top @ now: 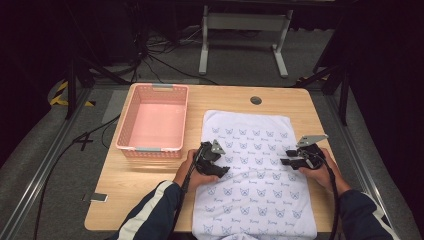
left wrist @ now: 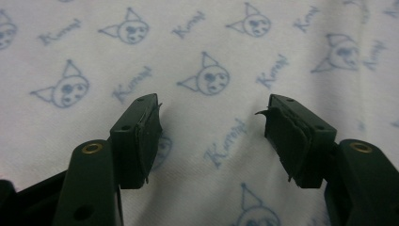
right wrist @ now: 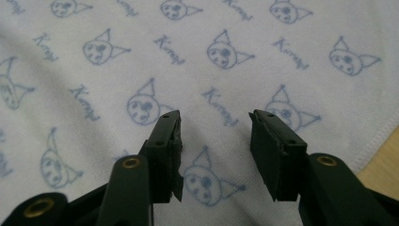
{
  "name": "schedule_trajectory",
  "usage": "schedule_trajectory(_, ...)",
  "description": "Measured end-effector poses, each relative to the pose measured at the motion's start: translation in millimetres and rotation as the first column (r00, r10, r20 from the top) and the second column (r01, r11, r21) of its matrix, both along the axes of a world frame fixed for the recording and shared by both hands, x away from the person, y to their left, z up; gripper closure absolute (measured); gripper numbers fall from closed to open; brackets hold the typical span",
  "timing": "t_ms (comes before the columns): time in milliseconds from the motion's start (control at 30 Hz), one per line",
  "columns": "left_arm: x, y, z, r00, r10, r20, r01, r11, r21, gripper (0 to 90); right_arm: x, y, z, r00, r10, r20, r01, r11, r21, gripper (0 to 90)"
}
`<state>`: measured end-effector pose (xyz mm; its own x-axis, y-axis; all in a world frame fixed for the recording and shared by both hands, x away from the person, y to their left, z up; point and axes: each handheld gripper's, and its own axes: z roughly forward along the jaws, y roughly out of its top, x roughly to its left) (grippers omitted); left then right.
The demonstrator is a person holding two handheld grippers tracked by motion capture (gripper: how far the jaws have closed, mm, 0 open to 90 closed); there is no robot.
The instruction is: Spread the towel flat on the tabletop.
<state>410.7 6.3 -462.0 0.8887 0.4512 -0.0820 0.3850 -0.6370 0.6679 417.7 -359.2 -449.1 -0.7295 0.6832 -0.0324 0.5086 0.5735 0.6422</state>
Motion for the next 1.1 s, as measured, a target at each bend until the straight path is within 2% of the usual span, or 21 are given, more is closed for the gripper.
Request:
schedule_trajectory(100,-17.1,-3.3,2.9,0.9951,-0.09,-0.04,0.091,0.9958,0.012,37.8,-16.1,-4.1,1.8,0.9996,0.022,-0.02,-0.023,1.0,-0.017,53.2)
schedule_trajectory(167,-30.4,-4.7,6.3,0.9846,-0.165,-0.057,0.168,0.9845,0.05,38.9,-25.3,-7.2,3.4,0.9985,0.044,-0.034,-0.045,0.998,-0.036,53.1)
schedule_trajectory(233,-41.9,-4.8,7.7,0.9833,-0.176,-0.045,0.179,0.982,0.06,42.1,-37.6,-9.4,7.5,0.9938,0.076,-0.081,-0.082,0.994,-0.066,53.1)
schedule_trajectory(267,-40.8,-3.9,8.7,0.988,-0.153,-0.02,0.154,0.9867,0.053,39.8,-43.4,-10.6,9.3,0.9893,0.104,-0.103,-0.113,0.99,-0.084,53.4)
schedule_trajectory(300,-40.8,-3.9,8.7,0.988,-0.153,-0.02,0.154,0.9867,0.053,36.1,-47.2,-12.2,11.7,0.9844,0.123,-0.125,-0.135,0.986,-0.093,54.3)
schedule_trajectory(333,-36.7,-3.4,10.0,0.9935,-0.114,0.011,0.113,0.9924,0.049,33.8,-46.8,-13.4,13.6,0.9861,0.122,-0.112,-0.134,0.986,-0.102,53.7)
schedule_trajectory(367,-23.5,-1.8,12.3,0.9993,-0.027,0.026,0.027,0.9996,0.007,31.6,-43.8,-15.0,16.1,0.9902,0.106,-0.091,-0.114,0.989,-0.093,54.3)
schedule_trajectory(400,-23.5,-1.8,12.3,0.9993,-0.027,0.026,0.027,0.9996,0.007,30.1,-43.8,-15.0,16.1,0.9902,0.106,-0.091,-0.114,0.989,-0.093,54.3)
schedule_trajectory(500,-2.2,-4.0,16.4,0.9944,0.08,0.069,-0.079,0.9967,-0.019,28.5,-25.6,-17.2,24.1,0.9997,0.018,-0.013,-0.019,0.998,-0.06,53.1)
schedule_trajectory(533,5.5,-5.4,17.5,0.9917,0.102,0.078,-0.1,0.9948,-0.019,28.1,-8.9,-17.9,26.9,0.9977,-0.056,0.037,0.058,0.997,-0.054,53.5)
schedule_trajectory(567,13.5,-6.9,17.5,0.9871,0.135,0.086,-0.133,0.9905,-0.034,28.1,-8.9,-17.9,26.9,0.9977,-0.056,0.037,0.058,0.997,-0.054,53.5)
schedule_trajectory(633,30.4,-9.7,16.3,0.9788,0.188,0.083,-0.182,0.981,-0.066,26.4,11.4,-20.5,27.4,0.9873,-0.137,0.08,0.141,0.989,-0.042,53.5)
schedule_trajectory(700,45.1,-12.4,12.2,0.9696,0.227,0.091,-0.222,0.9729,-0.066,26.0,27.4,-22.5,25.7,0.9806,-0.179,0.08,0.181,0.983,-0.019,52.5)
schedule_trajectory(733,53.5,-13.6,10.0,0.9625,0.247,0.111,-0.244,0.9688,-0.04,25.8,34.4,-23.2,24.3,0.9734,-0.207,0.099,0.21,0.977,-0.028,53.3)
schedule_trajectory(800,65.0,-13.1,6.2,0.9522,0.294,0.084,-0.291,0.9557,-0.045,25.6,48.2,-23.4,20.8,0.9636,-0.243,0.113,0.248,0.968,-0.041,52.5)
schedule_trajectory(833,70.3,-12.5,5.0,0.9433,0.324,0.072,-0.322,0.9459,-0.043,25.3,52.1,-23.3,19.4,0.9576,-0.262,0.121,0.268,0.962,-0.042,52.0)
schedule_trajectory(900,79.3,-10.7,3.0,0.9254,0.372,0.074,-0.369,0.9283,-0.044,24.9,60.8,-24.2,15.7,0.9512,-0.287,0.114,0.294,0.954,-0.054,50.1)
schedule_trajectory(933,81.6,-9.9,3.1,0.9223,0.38,0.072,-0.377,0.9249,-0.047,24.9,66.4,-25.5,12.7,0.9449,-0.308,0.112,0.315,0.947,-0.057,48.6)
schedule_trajectory(967,85.3,-9.4,2.5,0.9142,0.397,0.08,-0.395,0.9176,-0.042,25.0,68.9,-26.0,11.0,0.9406,-0.32,0.113,0.327,0.943,-0.055,48.3)
schedule_trajectory(1000,87.9,-8.8,1.8,0.9126,0.4,0.085,-0.399,0.9165,-0.031,25.0,72.3,-26.5,8.7,0.9378,-0.331,0.104,0.337,0.94,-0.05,46.5)
schedule_trajectory(1100,97.0,-7.2,-5.2,0.9023,0.427,0.056,-0.428,0.9039,-0.009,24.6,77.2,-26.8,4.6,0.9334,-0.347,0.09,0.352,0.935,-0.039,43.0)
